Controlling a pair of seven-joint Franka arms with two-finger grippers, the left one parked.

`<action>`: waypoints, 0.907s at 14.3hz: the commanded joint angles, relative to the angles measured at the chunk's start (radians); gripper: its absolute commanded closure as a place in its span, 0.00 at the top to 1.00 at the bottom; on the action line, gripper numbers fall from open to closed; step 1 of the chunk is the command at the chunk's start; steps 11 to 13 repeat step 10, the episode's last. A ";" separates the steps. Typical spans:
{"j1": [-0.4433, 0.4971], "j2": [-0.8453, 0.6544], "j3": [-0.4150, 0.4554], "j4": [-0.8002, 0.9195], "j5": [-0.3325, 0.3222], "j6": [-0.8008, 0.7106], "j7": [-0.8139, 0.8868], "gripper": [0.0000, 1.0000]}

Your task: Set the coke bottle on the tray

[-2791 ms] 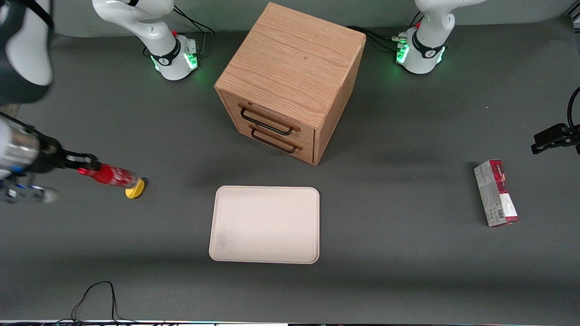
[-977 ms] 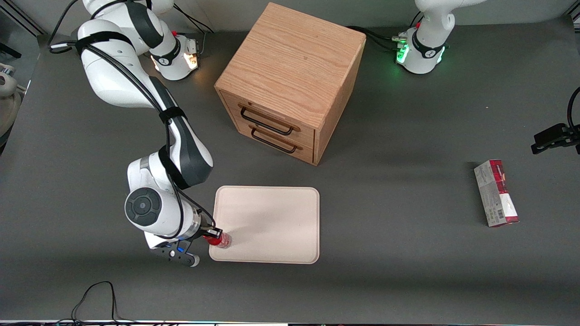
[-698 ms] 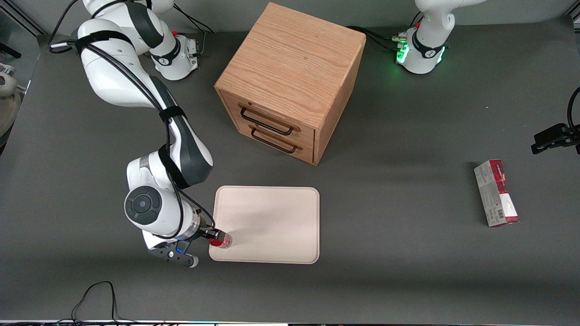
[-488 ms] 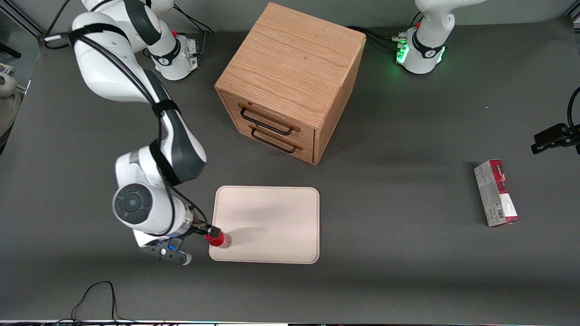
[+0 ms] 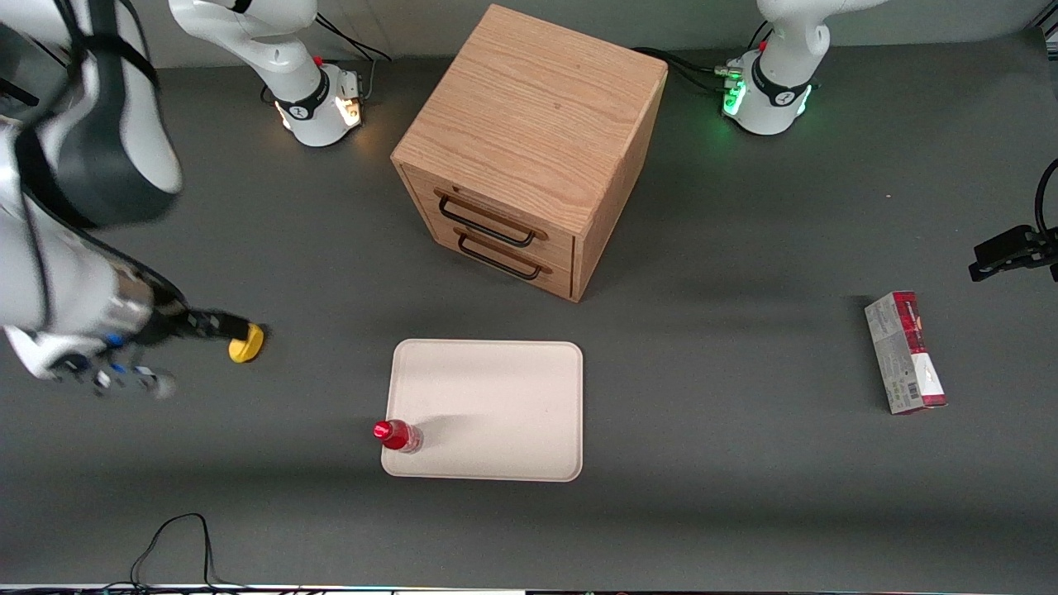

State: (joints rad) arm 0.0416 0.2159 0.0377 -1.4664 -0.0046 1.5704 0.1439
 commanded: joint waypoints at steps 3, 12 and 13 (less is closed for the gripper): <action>0.122 -0.368 -0.211 -0.353 0.037 0.034 -0.155 1.00; 0.196 -0.354 -0.239 -0.305 -0.014 0.019 -0.152 1.00; 0.196 -0.354 -0.239 -0.305 -0.014 0.019 -0.152 1.00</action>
